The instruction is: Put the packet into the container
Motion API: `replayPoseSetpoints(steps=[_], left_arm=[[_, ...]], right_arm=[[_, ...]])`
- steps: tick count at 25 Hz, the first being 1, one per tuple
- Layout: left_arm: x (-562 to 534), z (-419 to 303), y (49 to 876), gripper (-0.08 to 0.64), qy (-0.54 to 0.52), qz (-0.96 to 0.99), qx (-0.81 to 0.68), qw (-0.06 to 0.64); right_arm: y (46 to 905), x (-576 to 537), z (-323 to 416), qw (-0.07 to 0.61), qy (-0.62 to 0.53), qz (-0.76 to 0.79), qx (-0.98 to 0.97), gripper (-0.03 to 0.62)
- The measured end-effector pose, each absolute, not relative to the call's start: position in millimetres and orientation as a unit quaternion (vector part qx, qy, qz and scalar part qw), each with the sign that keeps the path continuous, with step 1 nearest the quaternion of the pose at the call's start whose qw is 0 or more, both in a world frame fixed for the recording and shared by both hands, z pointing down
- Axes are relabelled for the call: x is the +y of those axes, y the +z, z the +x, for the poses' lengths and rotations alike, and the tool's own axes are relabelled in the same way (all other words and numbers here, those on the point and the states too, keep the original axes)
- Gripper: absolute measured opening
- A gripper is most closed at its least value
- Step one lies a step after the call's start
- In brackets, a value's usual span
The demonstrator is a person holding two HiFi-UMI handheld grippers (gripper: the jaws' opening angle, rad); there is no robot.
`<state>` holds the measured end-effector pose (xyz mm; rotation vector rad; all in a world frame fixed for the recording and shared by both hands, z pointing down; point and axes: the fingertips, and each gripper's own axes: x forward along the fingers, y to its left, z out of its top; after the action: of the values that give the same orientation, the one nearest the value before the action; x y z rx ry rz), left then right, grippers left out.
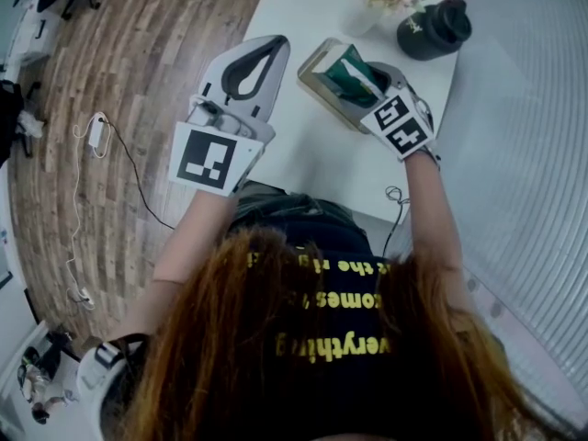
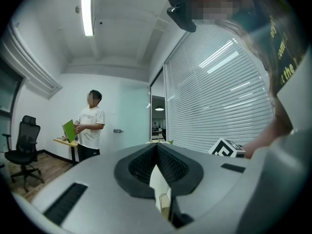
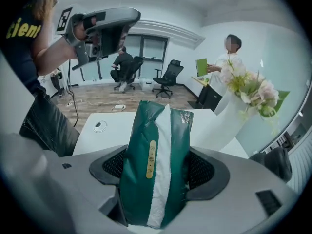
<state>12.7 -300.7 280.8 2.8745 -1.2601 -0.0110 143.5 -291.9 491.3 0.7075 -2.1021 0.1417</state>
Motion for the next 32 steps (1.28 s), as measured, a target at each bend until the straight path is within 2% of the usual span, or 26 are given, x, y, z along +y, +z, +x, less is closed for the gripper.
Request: replayPoseSetpoints(steps=[4, 19, 32], left_arm=[[-297.9, 1.8, 280.4, 0.002, -0.002, 0.911, -0.413, 0.006], [-283.5, -31.7, 286.9, 0.002, 0.011, 0.889, -0.458, 0.011], [-278.6, -31.4, 286.7, 0.002, 0.011, 0.886, -0.463, 0.010]], right_arm=[[517.5, -295.5, 147.2, 0.461, 0.091, 0.285, -0.836, 0.360], [583.9, -298.7, 139.7, 0.541, 0.086, 0.235, -0.803, 0.360], [588.4, -299.2, 141.1, 0.529, 0.121, 0.254, -0.800, 0.376]])
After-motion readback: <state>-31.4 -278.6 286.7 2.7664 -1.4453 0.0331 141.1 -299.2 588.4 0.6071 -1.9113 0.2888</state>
